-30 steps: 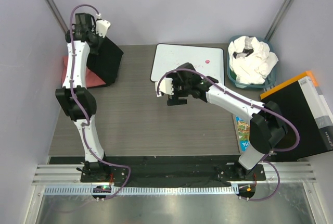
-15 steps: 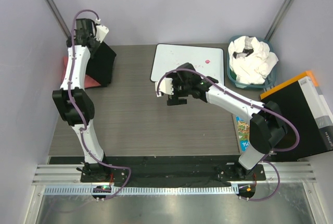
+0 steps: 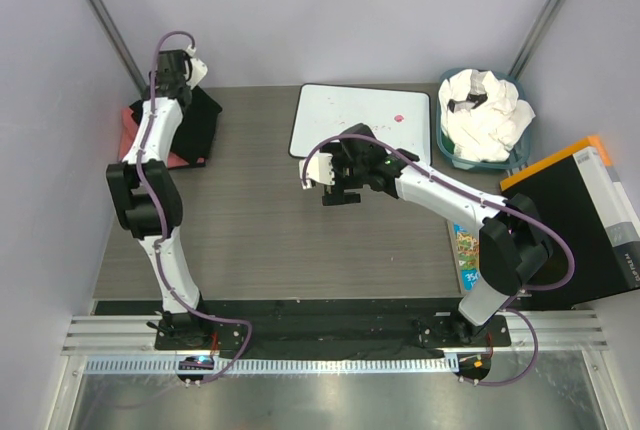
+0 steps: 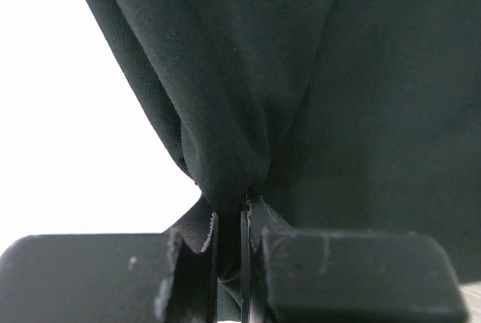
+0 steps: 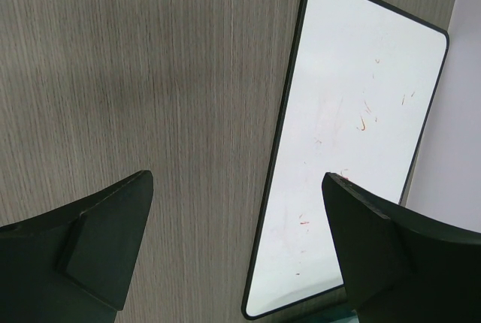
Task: Fold and stack the t-shirts
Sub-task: Put the neatly folded tshirt into the corner of the board with the left arm
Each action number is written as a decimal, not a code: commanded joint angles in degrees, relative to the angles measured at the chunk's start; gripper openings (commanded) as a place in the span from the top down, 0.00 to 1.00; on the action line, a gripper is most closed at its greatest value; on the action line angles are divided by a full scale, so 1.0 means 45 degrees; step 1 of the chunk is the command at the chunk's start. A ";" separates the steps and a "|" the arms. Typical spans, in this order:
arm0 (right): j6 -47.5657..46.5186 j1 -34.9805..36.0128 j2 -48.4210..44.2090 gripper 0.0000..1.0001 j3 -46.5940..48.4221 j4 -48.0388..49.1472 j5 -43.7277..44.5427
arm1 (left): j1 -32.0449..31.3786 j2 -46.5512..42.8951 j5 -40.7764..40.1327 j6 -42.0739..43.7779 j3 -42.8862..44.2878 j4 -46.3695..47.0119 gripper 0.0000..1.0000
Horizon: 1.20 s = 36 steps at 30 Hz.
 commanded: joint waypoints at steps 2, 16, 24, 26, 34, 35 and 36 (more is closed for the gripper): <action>0.0082 0.0020 -0.0599 0.00 -0.0009 0.0311 0.0100 | 0.0100 0.0222 -0.1420 0.0762 -0.0035 0.2149 1.00; -0.0035 0.0020 -0.0580 0.00 0.0010 0.0330 0.0139 | 0.0100 -0.0362 -0.2670 0.0450 -0.1499 0.2267 1.00; 0.0024 0.0020 -0.0326 0.00 0.0362 0.0311 0.0080 | 0.0256 -0.0109 -0.3256 0.0411 -0.1755 0.2463 1.00; 0.0062 0.0020 -0.0307 0.00 0.0362 0.0291 0.0080 | 0.0334 0.0066 -0.3315 0.0430 -0.1695 0.2521 1.00; 0.0043 0.0020 -0.0404 0.00 0.0284 0.0291 0.0119 | 0.0588 0.0574 -0.3783 0.0665 -0.1519 0.2736 1.00; 0.0024 0.0020 -0.0404 0.00 0.0303 0.0311 0.0158 | 0.0646 0.0613 -0.3822 0.0665 -0.1539 0.2755 1.00; 0.0024 0.0020 -0.0424 0.00 0.0284 0.0291 0.0159 | 0.0666 0.0691 -0.3803 0.0665 -0.1558 0.2756 1.00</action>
